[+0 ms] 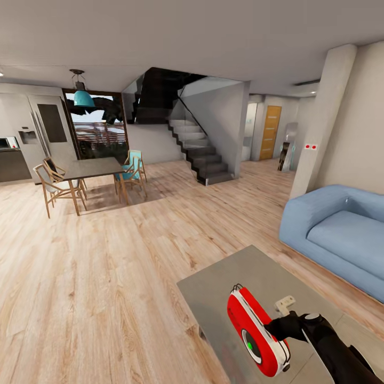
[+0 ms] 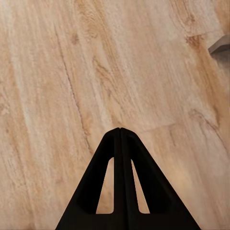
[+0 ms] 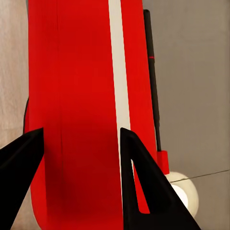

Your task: Turn on the radio receiver that's on the table in the living room.

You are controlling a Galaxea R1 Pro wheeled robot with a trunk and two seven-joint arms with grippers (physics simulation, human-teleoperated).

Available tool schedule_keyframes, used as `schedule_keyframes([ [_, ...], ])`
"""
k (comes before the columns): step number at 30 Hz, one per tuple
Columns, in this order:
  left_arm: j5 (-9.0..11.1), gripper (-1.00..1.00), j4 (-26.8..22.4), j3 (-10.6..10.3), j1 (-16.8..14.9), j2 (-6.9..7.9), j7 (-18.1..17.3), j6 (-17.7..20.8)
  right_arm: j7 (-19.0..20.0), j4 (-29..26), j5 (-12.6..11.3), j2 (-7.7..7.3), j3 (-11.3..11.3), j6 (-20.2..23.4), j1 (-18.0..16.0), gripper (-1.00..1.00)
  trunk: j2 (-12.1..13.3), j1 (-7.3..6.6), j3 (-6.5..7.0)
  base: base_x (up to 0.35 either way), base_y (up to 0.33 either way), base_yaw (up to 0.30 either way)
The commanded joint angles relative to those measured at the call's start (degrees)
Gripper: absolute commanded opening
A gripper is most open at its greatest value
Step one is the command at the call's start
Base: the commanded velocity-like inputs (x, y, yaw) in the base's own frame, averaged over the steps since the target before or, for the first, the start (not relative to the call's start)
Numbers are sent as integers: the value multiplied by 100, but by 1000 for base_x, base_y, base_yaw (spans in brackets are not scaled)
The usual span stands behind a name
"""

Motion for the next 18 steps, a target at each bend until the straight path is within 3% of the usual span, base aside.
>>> schedule_keyframes([
  [1,4,-100,1,3,0,-2,-3,3,0,0,-17,1,1,-1,-2,-100,0,0,0,0,0,0],
  [5,9,-100,2,4,2,-23,-3,8,4,10,-15,2,3,0,-2,-100,0,0,0,0,0,0],
  [18,3,-100,3,1,-1,-63,21,17,15,68,-15,2,21,-1,-2,-100,-522,285,-233,0,0,0],
])
